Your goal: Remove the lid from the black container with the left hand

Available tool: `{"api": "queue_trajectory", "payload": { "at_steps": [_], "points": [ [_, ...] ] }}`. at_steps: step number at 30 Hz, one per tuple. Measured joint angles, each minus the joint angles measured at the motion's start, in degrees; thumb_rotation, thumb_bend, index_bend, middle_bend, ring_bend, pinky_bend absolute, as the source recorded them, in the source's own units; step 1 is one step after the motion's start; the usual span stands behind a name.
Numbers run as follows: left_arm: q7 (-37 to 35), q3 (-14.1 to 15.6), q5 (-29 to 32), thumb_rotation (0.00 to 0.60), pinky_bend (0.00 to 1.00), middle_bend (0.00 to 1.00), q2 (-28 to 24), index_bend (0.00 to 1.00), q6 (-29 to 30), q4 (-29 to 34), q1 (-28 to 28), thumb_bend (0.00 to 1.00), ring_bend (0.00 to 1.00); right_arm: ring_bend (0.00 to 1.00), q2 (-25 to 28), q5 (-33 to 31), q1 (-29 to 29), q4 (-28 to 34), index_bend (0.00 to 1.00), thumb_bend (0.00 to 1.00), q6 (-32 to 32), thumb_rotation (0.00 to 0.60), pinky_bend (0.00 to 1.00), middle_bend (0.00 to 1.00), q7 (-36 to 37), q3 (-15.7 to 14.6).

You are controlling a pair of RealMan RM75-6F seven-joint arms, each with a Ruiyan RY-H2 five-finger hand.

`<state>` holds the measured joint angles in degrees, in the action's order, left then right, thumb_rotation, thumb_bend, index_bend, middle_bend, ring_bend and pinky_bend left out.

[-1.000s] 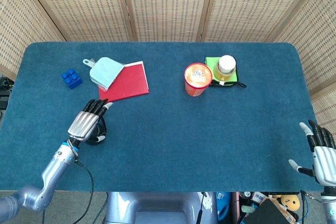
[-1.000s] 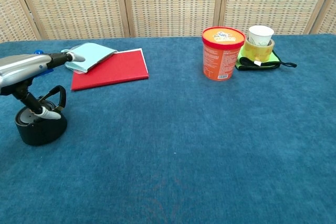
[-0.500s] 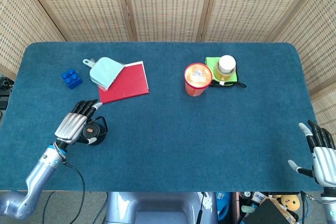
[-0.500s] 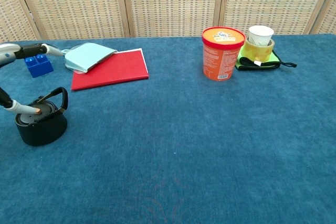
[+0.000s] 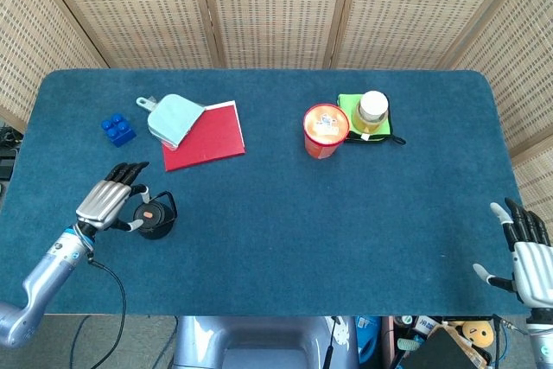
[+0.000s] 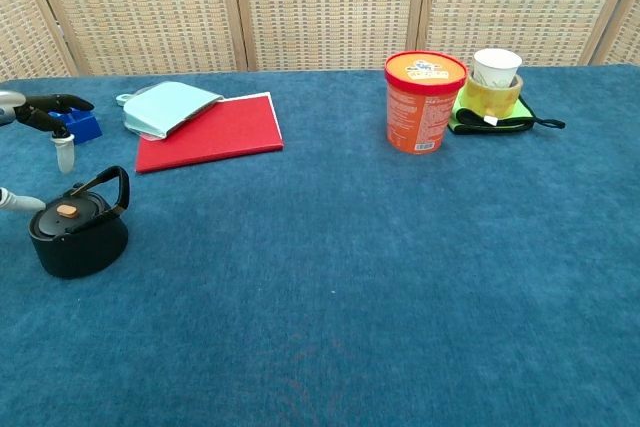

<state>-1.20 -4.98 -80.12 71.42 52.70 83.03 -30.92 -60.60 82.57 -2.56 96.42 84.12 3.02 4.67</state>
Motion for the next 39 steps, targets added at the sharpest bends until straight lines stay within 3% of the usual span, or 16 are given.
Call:
{"api": "queue_trajectory", "payload": {
  "at_steps": [13, 39],
  "points": [
    [3.7, 0.9, 2.8, 0.6, 0.0, 0.0, 2.5, 0.51, -1.5, -1.5, -1.2, 0.36, 0.0, 0.0, 0.1, -0.1, 0.0, -0.1, 0.0, 0.0, -0.1, 0.6, 0.0, 0.0, 0.4, 0.0],
    [6.7, 1.7, 6.3, 0.6, 0.0, 0.0, 4.2, 0.51, -3.1, -1.9, -2.4, 0.37, 0.0, 0.0, 0.2, -0.5, -0.2, -0.3, 0.0, 0.0, -0.7, 0.6, 0.0, 0.0, 0.9, 0.1]
  ]
}}
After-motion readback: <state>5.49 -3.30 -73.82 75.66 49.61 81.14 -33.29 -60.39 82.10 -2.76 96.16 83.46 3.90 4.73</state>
